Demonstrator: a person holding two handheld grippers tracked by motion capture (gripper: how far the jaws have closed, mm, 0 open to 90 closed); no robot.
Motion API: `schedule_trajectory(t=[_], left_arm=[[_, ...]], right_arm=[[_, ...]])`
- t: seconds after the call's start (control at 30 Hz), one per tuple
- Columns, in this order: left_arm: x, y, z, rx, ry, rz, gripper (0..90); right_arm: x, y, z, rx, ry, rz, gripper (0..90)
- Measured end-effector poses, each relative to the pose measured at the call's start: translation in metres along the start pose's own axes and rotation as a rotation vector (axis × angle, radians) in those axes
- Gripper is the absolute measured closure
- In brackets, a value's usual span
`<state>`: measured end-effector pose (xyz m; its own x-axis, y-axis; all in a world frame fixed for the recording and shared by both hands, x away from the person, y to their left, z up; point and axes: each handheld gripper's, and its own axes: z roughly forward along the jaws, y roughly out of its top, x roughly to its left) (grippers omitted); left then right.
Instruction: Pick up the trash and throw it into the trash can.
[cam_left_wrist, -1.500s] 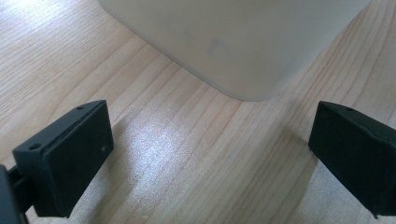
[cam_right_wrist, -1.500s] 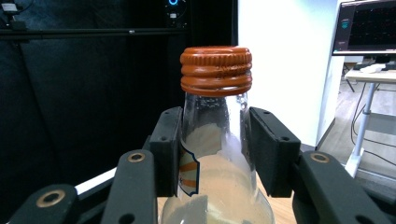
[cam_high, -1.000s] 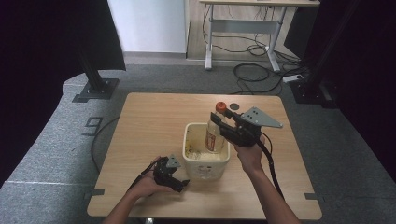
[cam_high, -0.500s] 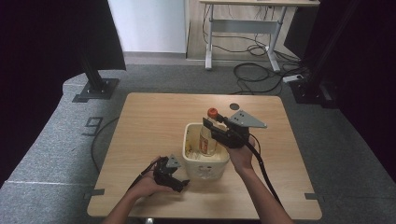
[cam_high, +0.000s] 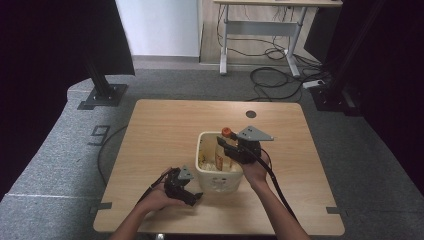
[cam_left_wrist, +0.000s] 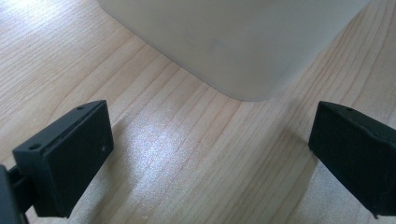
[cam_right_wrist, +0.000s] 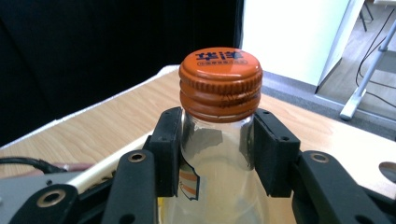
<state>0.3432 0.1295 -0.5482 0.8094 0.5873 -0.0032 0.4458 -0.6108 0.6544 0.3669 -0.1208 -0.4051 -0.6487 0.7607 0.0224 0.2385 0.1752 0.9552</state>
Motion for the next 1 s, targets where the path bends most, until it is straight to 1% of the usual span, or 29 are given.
schedule_trajectory(t=[0.23,0.37,0.4,0.53,0.57,0.6,0.73,0.83,0.93,1.0], left_arm=[[0.0,0.0,0.0,0.0,0.0,0.0,0.0],[0.0,0.0,0.0,0.0,0.0,0.001,0.0],[0.0,0.0,0.0,0.0,0.0,0.001,0.0],[0.0,0.0,0.0,0.0,0.0,0.001,0.0],[0.0,0.0,0.0,0.001,0.0,0.0,0.0],[0.0,0.0,0.0,0.0,0.0,0.0,0.0],[0.0,0.0,0.0,-0.001,0.0,0.0,0.0],[0.0,0.0,0.0,0.0,0.0,0.0,0.0],[0.0,0.0,0.0,0.001,0.001,0.0,0.0],[0.0,0.0,0.0,0.001,0.001,0.0,0.0]], right_arm=[[0.0,-0.01,0.007,0.055,0.005,-0.007,56.8],[0.0,-0.011,0.008,0.08,0.006,-0.018,56.8],[0.0,-0.011,0.008,0.097,0.004,-0.018,56.9],[-0.002,-0.015,0.009,0.131,0.003,-0.015,56.9],[-0.003,-0.015,0.008,0.12,0.008,-0.007,56.9],[-0.004,-0.016,0.008,0.122,0.009,-0.005,56.8],[-0.007,-0.014,0.004,0.144,0.004,-0.012,56.3],[-0.008,-0.014,-0.001,0.148,-0.002,-0.033,54.3],[-0.008,-0.013,-0.005,0.135,0.013,-0.039,48.9],[-0.007,-0.013,-0.008,0.11,0.015,-0.044,45.4]])
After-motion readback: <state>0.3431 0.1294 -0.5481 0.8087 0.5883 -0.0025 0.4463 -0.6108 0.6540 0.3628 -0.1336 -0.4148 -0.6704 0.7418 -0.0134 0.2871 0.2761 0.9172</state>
